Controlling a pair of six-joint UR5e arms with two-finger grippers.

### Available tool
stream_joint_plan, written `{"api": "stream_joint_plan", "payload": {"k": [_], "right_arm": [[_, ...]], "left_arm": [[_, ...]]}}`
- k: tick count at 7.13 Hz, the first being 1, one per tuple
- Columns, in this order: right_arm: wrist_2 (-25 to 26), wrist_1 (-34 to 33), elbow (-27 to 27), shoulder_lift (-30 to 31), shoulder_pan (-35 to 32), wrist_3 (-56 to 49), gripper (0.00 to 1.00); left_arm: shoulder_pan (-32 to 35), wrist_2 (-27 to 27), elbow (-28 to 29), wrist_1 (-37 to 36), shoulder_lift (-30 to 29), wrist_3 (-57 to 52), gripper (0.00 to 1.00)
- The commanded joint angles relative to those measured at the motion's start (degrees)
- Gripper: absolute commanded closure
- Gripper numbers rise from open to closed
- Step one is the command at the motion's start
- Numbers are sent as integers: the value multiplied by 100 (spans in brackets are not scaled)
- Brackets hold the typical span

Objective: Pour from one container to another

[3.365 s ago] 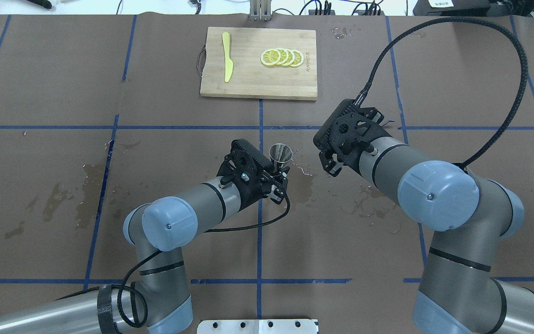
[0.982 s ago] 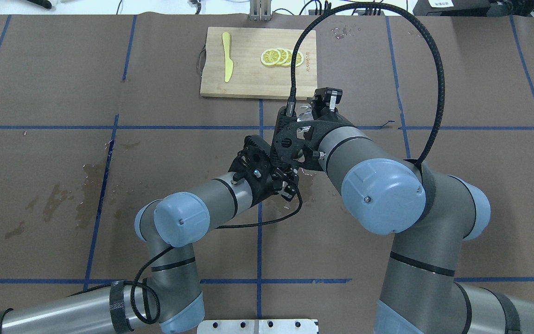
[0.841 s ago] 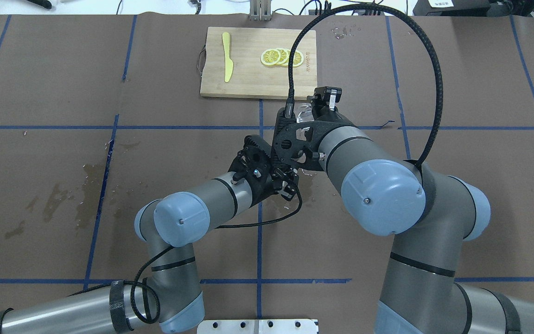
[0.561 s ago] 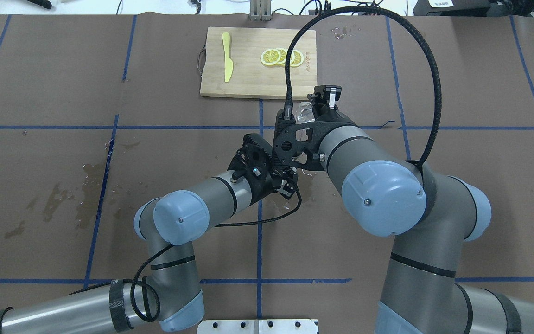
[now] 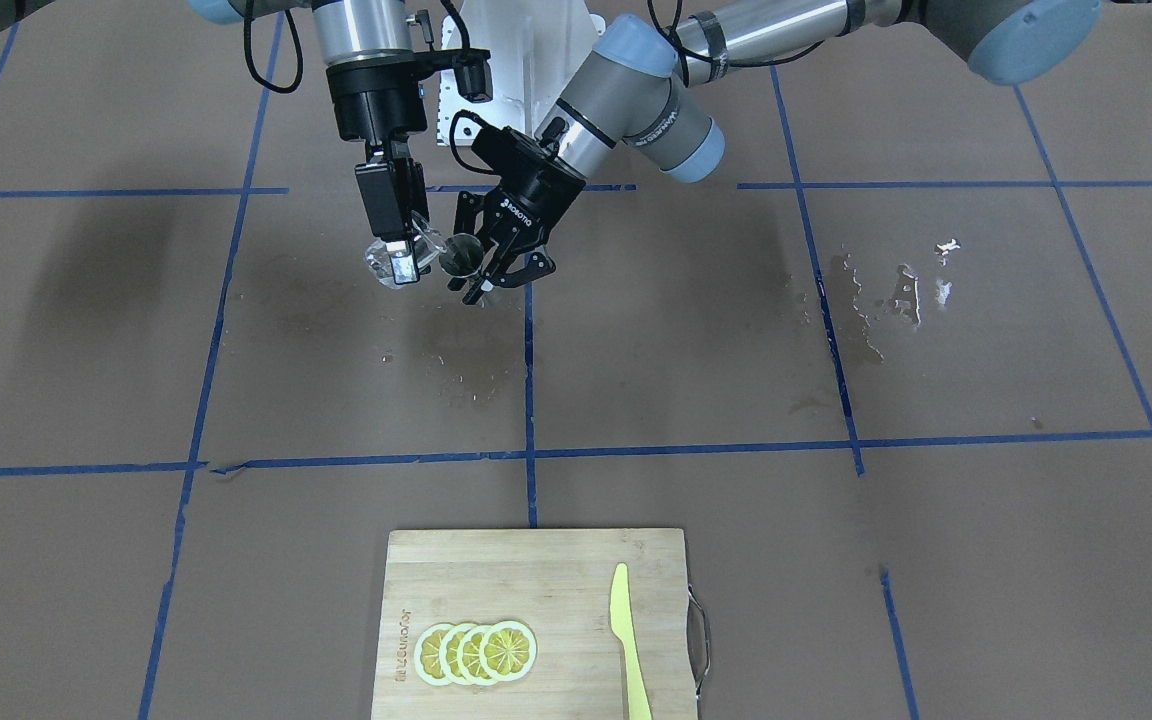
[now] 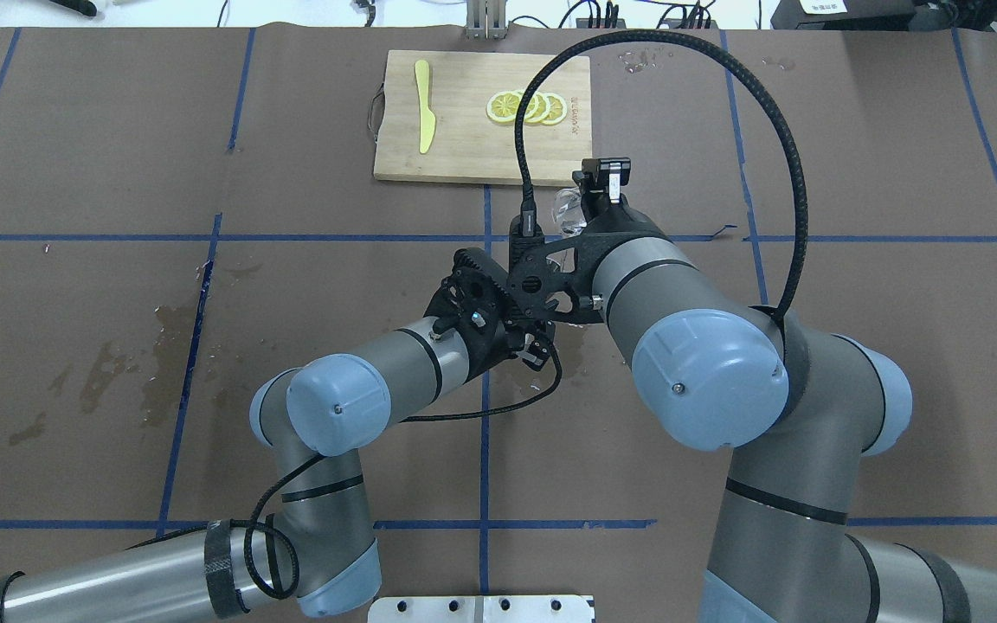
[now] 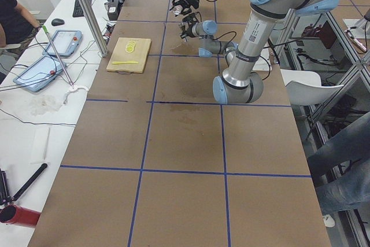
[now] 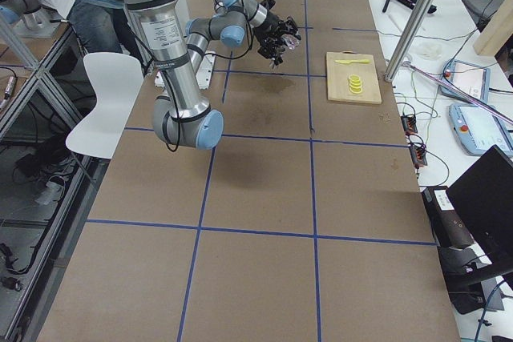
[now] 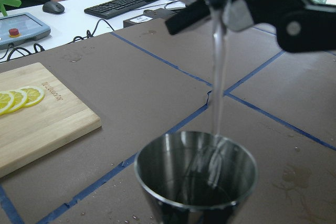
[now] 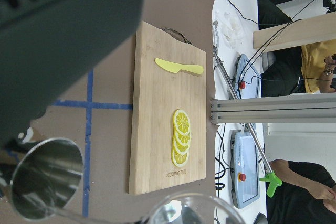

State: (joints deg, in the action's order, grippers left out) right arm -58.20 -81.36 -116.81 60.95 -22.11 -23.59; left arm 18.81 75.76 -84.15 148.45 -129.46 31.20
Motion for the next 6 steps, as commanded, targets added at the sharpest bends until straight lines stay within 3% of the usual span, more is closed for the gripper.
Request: {"api": "stream_joint_plan", "payload": {"k": [1,3,6], "right_arm": [[98,-3,10,-22,84,-111,100],[291,-3,27,-31,181,-364,100],[432,-591,27,-453,181,-647,100]], "left_arm": [[0,0,12,0,0,0,100],[0,0,12,0,0,0,100],[0,0,12,0,0,0,100]]}}
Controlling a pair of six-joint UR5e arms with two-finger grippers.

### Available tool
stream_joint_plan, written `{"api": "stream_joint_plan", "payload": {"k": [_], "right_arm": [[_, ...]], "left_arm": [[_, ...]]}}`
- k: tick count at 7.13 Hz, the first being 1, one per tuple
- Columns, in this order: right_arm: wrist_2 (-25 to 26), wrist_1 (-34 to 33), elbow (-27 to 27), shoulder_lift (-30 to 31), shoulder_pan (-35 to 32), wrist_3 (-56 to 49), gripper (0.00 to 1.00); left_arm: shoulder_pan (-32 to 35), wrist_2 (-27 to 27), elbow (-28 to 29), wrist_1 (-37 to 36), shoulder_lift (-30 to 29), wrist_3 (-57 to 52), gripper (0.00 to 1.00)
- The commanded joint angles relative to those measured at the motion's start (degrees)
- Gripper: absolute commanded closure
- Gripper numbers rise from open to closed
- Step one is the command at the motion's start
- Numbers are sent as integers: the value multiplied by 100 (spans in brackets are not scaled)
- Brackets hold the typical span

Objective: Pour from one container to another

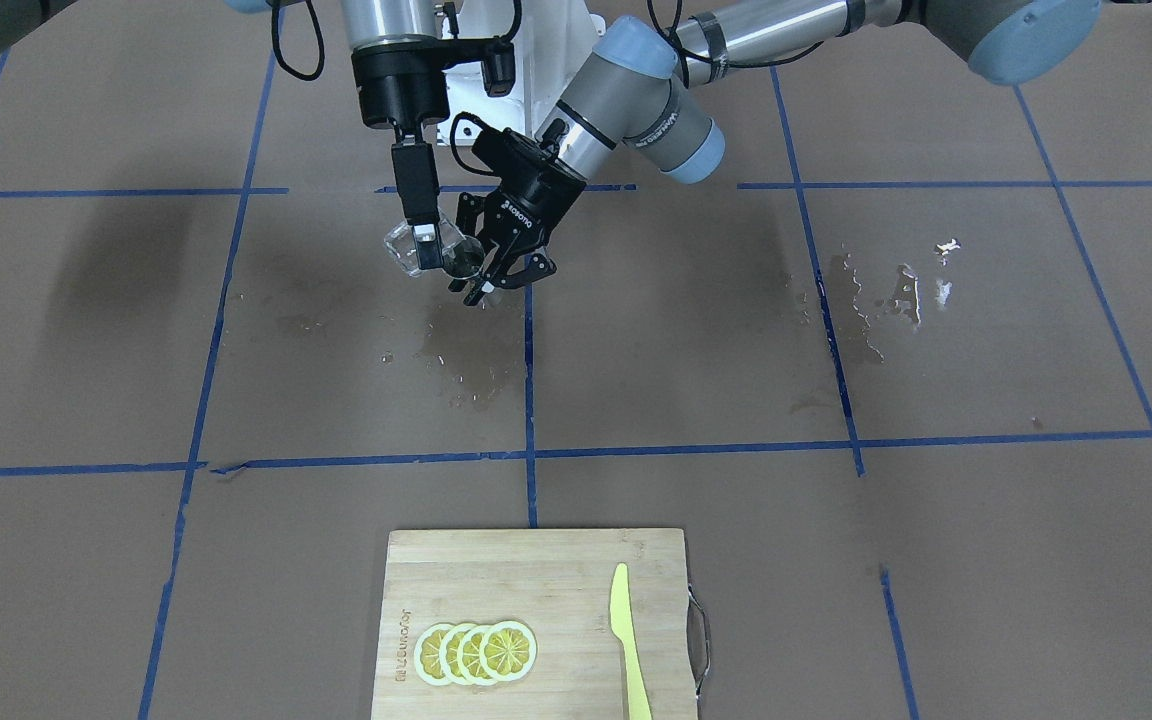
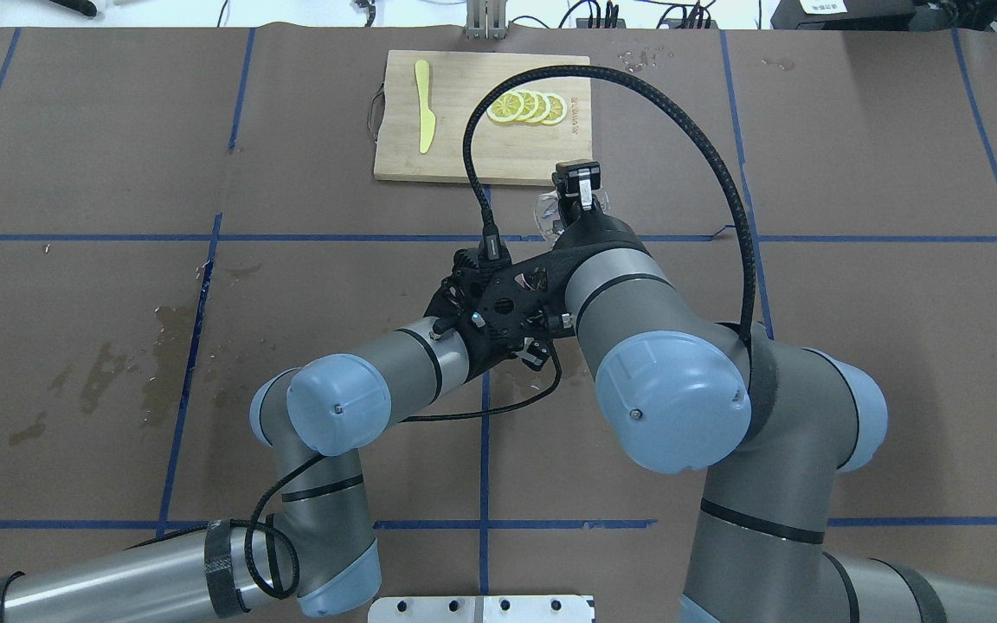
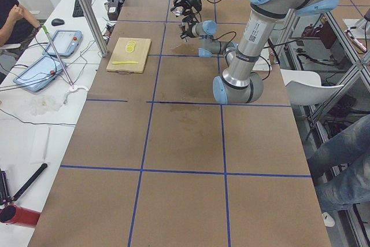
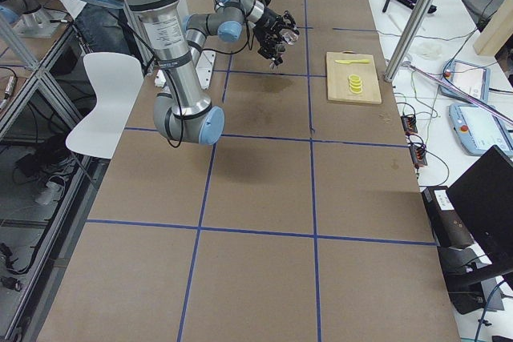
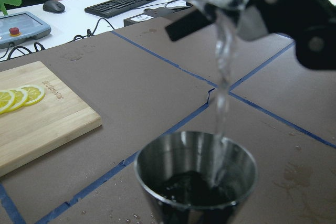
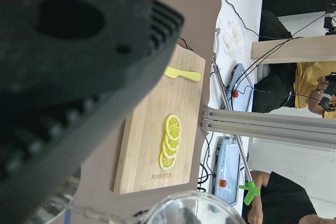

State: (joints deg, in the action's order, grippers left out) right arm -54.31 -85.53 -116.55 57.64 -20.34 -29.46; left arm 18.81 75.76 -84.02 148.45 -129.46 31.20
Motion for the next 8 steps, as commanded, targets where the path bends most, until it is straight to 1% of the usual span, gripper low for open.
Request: {"api": "stream_joint_plan", "payload": {"k": [1,2,6,7,8], "right_arm": [[87,-175,0,-121,3,-138,100],[175,-183,9,-121,3,-260,100],[255,-245,9,-130,73,-244,100],[255,-184,9,-130,91,-157,100],[246,-166,18,-121,100,218,100]], "left_arm": [[9,0,0,0,0,0,100],[9,0,0,0,0,0,100],[9,0,0,0,0,0,100],[9,0,0,0,0,0,100],[9,0,0,0,0,0,100]]}}
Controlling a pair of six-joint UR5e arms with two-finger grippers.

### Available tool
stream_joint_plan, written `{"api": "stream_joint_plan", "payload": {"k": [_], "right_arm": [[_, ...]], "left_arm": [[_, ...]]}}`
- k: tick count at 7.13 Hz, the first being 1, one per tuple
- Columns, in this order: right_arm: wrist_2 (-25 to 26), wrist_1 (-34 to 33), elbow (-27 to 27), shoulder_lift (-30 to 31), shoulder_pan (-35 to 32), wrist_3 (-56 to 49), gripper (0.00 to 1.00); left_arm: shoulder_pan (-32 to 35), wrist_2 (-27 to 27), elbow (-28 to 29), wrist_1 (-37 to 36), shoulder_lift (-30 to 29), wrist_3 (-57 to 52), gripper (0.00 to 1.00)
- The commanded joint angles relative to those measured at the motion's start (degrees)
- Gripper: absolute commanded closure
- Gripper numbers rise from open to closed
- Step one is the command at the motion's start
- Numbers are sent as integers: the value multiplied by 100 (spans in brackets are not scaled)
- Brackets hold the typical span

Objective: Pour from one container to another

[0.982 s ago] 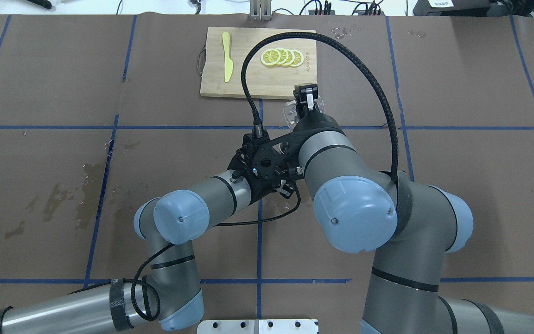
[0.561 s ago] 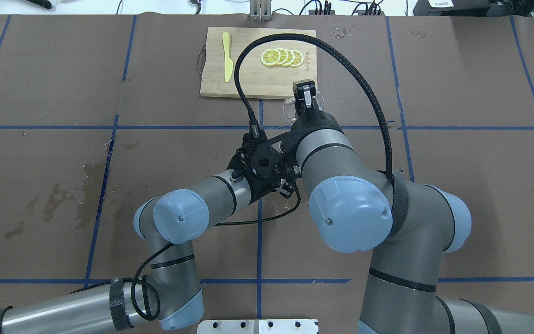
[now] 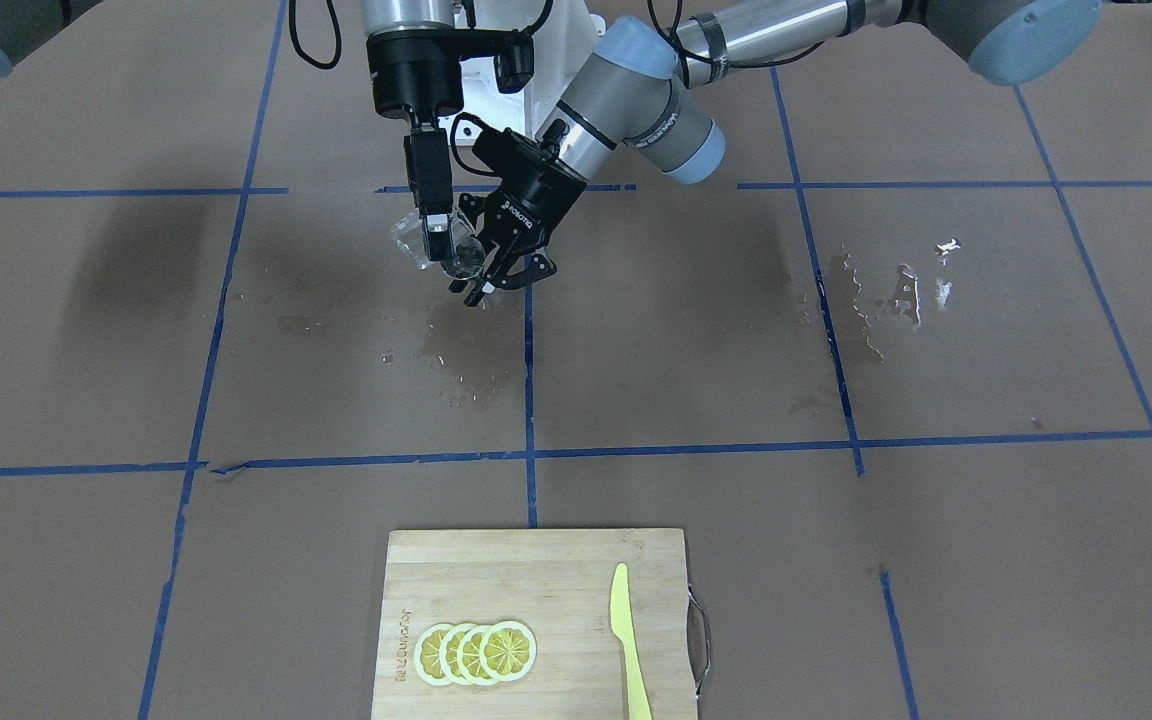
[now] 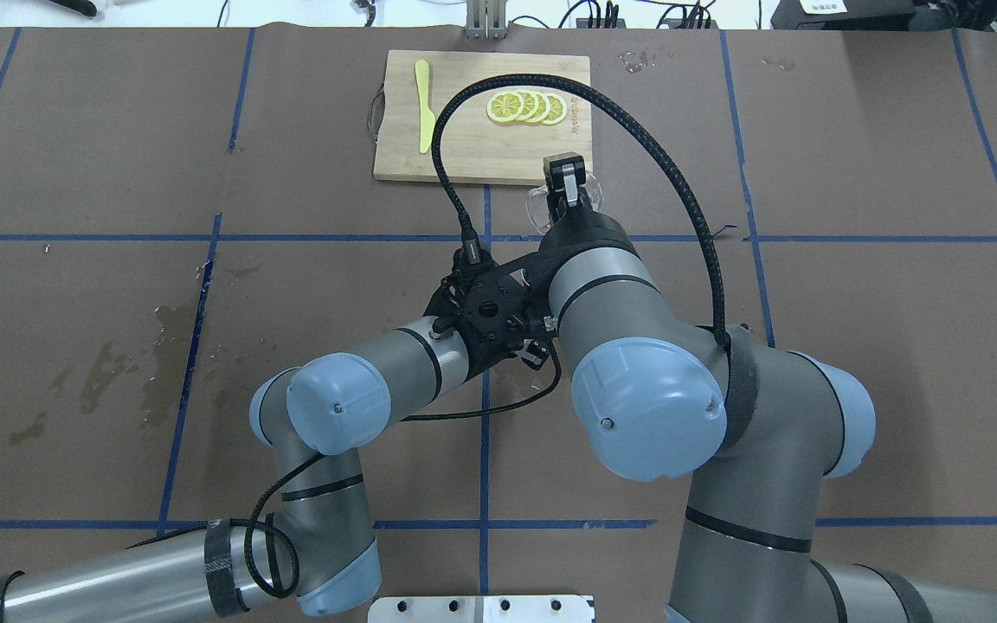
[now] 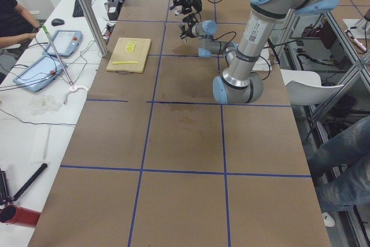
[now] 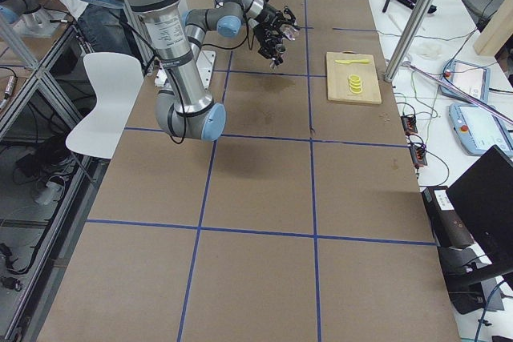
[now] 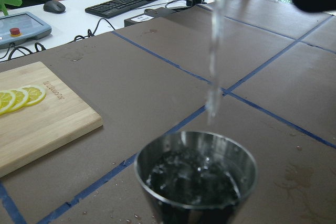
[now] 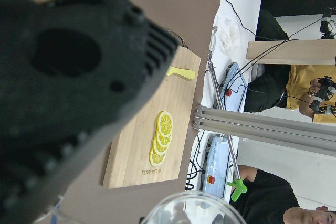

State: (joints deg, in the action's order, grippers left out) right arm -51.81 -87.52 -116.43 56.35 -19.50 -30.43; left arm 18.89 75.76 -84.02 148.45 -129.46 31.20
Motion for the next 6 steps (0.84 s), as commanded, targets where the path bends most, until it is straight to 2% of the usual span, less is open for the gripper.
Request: {"api": "stream_joint_plan", "payload": {"k": [1,3,6], "right_arm": [[-22,34,6,51,34,902,100],[-39,42,-47,60,7,1414,100],[-136,394,-47,147,-176,2101,100]], "left_arm": [[10,0,0,0,0,0,100],[27,0,0,18,0,0,100],[71,9,-9,26,0,9,100]]}}
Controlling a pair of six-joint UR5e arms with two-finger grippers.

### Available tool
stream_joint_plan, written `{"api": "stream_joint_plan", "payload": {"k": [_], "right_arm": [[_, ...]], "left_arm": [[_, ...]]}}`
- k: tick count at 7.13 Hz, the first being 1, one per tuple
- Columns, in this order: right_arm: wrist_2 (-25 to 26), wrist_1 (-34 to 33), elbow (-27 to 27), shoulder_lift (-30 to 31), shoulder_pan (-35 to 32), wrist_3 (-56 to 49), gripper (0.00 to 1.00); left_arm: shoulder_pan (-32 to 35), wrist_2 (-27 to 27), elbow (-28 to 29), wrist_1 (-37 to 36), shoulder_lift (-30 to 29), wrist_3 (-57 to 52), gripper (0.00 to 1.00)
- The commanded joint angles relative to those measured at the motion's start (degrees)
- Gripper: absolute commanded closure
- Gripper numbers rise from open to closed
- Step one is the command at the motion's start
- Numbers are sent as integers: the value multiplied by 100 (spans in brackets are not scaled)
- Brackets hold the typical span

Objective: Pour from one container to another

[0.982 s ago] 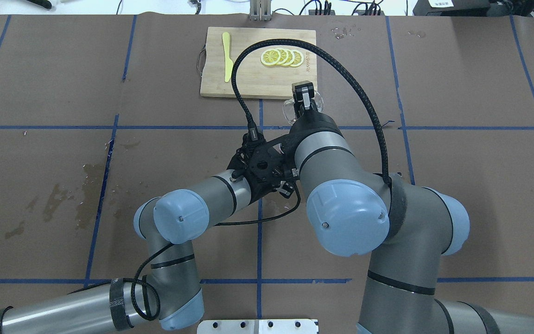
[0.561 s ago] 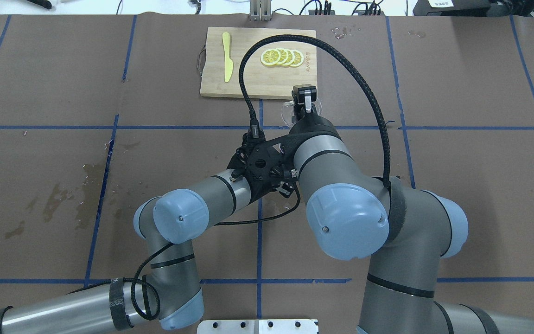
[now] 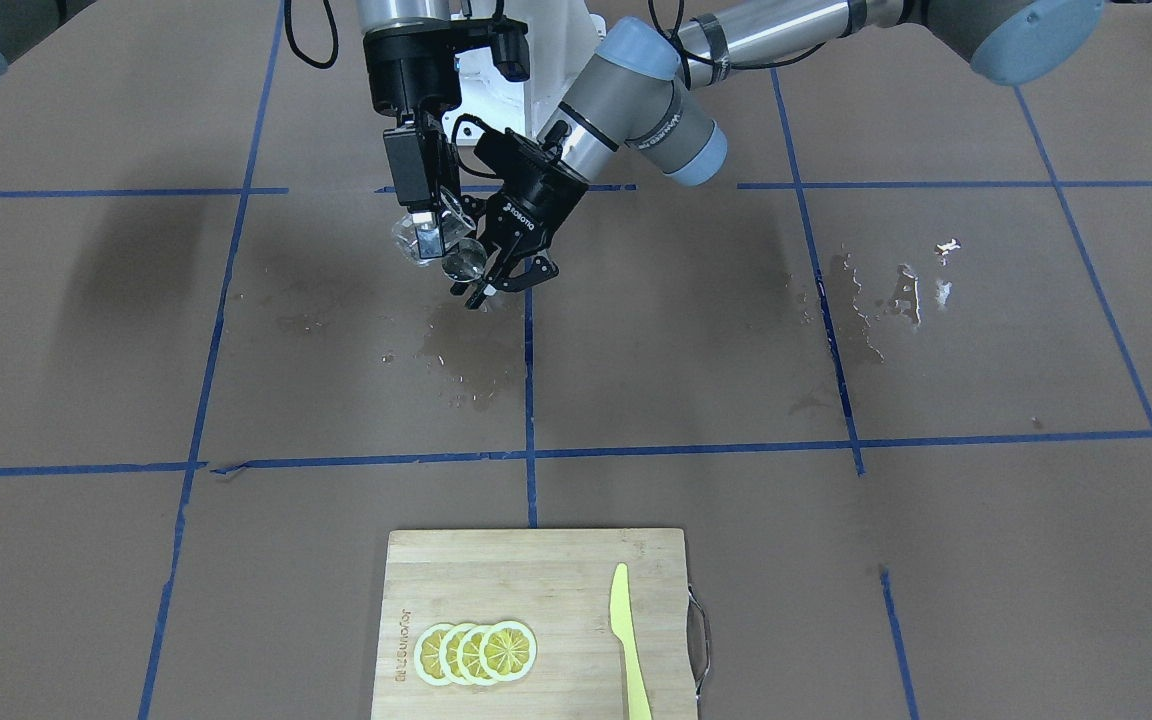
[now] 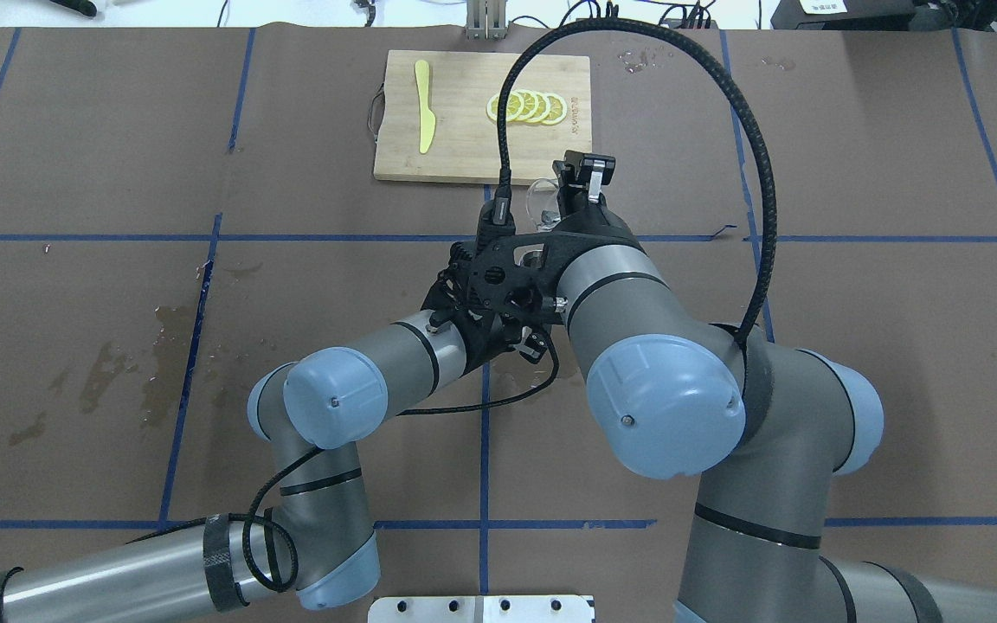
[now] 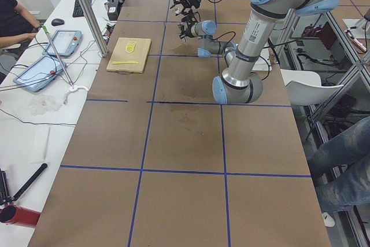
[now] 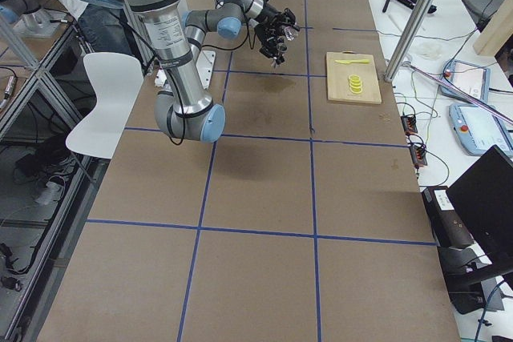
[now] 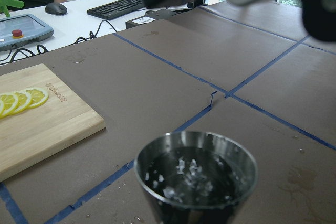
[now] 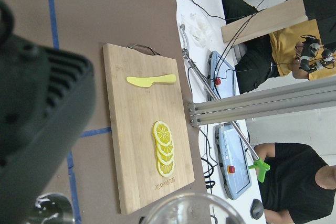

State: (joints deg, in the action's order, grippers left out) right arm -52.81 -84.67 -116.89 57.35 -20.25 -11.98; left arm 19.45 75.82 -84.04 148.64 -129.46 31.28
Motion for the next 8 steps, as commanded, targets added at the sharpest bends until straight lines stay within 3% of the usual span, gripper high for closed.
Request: {"api": "stream_joint_plan", "payload": {"k": [1,3,5,6,8], "right_arm": [[-106,117,-9,118,-249,597,100],[-666,510,-167,495,-732,924,100],[-861,959,-176,864,-892,1904,100],[-888,1440,-177,1240,-901,2675,100],[-968,3097,-159,2547,-945,3198,100]], "left_arm": [[32,3,-7,42,0,1,100],[102,73,-7,86,18,1,100],[181,73,-16,217,52,19,100],[216,73,-51,287,131,71,100],[339,65,-288,682,622,89,100]]}}
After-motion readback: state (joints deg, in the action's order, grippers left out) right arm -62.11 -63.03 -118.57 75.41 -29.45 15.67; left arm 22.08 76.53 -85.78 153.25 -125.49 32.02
